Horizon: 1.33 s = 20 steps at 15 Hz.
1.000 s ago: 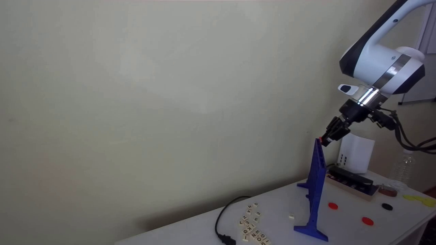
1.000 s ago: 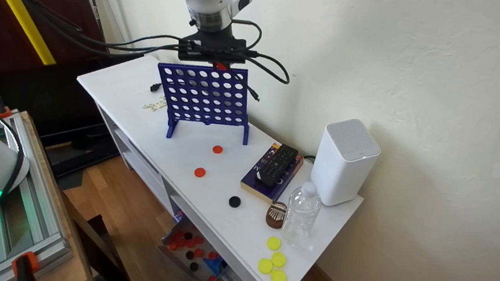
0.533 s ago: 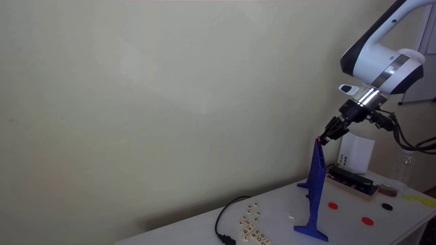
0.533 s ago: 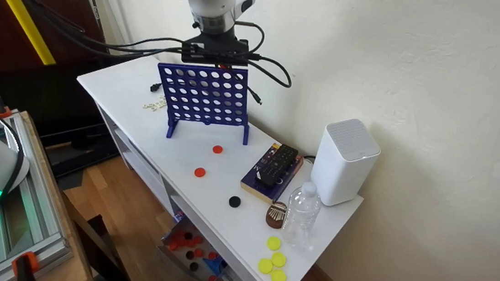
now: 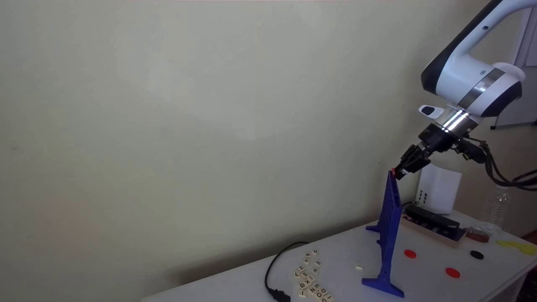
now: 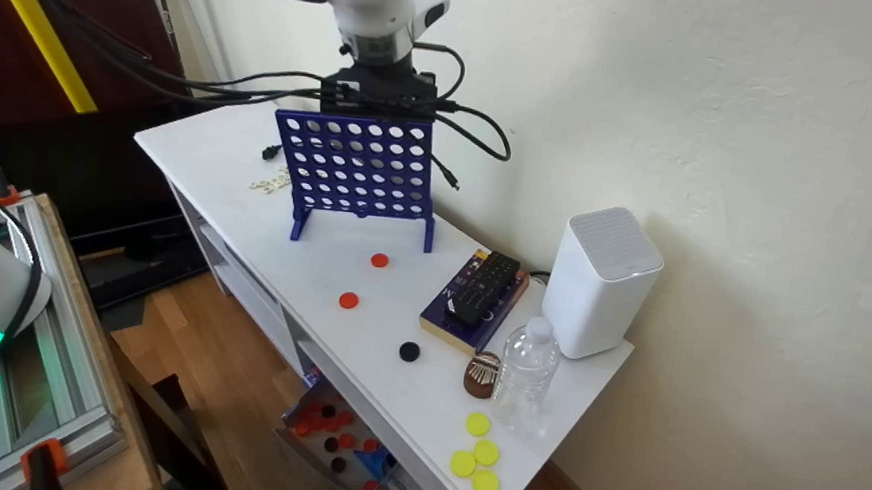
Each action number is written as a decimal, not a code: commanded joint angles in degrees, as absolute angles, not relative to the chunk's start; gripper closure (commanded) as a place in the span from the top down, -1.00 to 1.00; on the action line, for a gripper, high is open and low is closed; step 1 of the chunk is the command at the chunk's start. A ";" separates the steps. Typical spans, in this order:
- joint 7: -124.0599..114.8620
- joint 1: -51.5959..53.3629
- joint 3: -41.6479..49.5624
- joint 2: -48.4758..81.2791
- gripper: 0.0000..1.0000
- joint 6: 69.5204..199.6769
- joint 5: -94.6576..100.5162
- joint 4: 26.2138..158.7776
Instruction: Put the orange circle inside the the blue object
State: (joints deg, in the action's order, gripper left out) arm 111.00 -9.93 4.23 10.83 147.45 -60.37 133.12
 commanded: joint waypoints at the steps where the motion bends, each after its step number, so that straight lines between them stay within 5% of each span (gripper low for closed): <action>1: 113.89 -11.03 4.04 11.92 -0.79 145.24 -63.11 131.48; 20: 113.16 -10.78 4.48 13.68 -0.79 144.02 -61.54 129.66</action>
State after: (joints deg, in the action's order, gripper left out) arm 111.94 -10.45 4.47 12.59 145.20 -60.66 130.90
